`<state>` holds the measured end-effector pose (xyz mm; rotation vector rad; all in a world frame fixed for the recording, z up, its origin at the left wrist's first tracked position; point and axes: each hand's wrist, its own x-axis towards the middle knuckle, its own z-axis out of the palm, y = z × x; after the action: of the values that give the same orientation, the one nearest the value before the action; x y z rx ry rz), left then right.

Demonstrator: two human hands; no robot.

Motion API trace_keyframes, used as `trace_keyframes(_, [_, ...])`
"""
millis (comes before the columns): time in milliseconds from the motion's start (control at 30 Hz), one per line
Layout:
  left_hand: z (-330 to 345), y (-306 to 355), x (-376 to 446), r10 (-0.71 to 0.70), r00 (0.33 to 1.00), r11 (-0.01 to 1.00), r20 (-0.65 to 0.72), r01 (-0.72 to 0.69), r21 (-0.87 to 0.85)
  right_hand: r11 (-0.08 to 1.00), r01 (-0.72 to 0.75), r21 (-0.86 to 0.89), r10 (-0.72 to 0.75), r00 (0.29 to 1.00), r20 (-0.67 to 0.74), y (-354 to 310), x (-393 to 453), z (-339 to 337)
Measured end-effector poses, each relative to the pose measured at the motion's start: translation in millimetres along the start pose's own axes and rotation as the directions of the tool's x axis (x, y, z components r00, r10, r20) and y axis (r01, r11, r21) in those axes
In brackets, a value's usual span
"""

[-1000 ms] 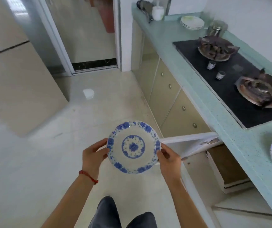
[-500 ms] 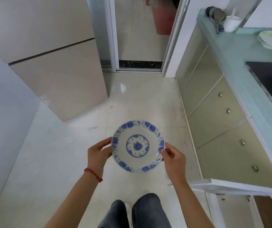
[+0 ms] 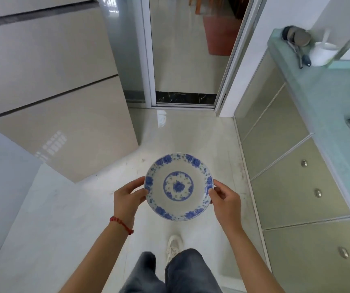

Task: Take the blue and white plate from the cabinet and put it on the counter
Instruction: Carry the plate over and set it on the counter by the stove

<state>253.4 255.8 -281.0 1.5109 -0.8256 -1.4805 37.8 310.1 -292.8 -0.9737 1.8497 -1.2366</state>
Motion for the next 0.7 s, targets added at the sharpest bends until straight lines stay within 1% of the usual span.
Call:
trace_keyframes(167, [31.2, 35.6, 58.7, 0.026, 1.0, 0.999, -0.003, -0.025, 0.029, 1.0, -0.007, 0.0, 0.007, 1.0, -0.004, -20.3, 71.5, 9.4])
trace_keyframes(300, [51.8, 58.4, 115.8, 0.019, 1.0, 0.998, 0.019, -0.02, 0.065, 1.0, -0.011, 0.009, 0.011, 0.999, -0.046, -29.9, 126.7, 23.8])
trace_keyframes(567, [97.8, 113.6, 252.9, 0.019, 0.992, 0.989, 0.126, -0.037, 0.143, 0.998, -0.06, 0.018, 0.062, 0.986, -0.157, -47.1, 243.6, 64.1])
trace_keyframes(633, [112.6, 132.7, 284.0, 0.019, 0.988, 0.986, 0.154, -0.044, 0.164, 0.995, -0.095, 0.037, 0.101, 0.975, -0.198, -53.6, 268.9, 72.1])
trace_keyframes(700, [127.0, 148.1, 310.9, 0.015, 0.983, 0.984, 0.182, -0.047, 0.174, 0.993, -0.09, 0.072, 0.104, 0.966, -0.236, -60.2, 291.8, 78.0])
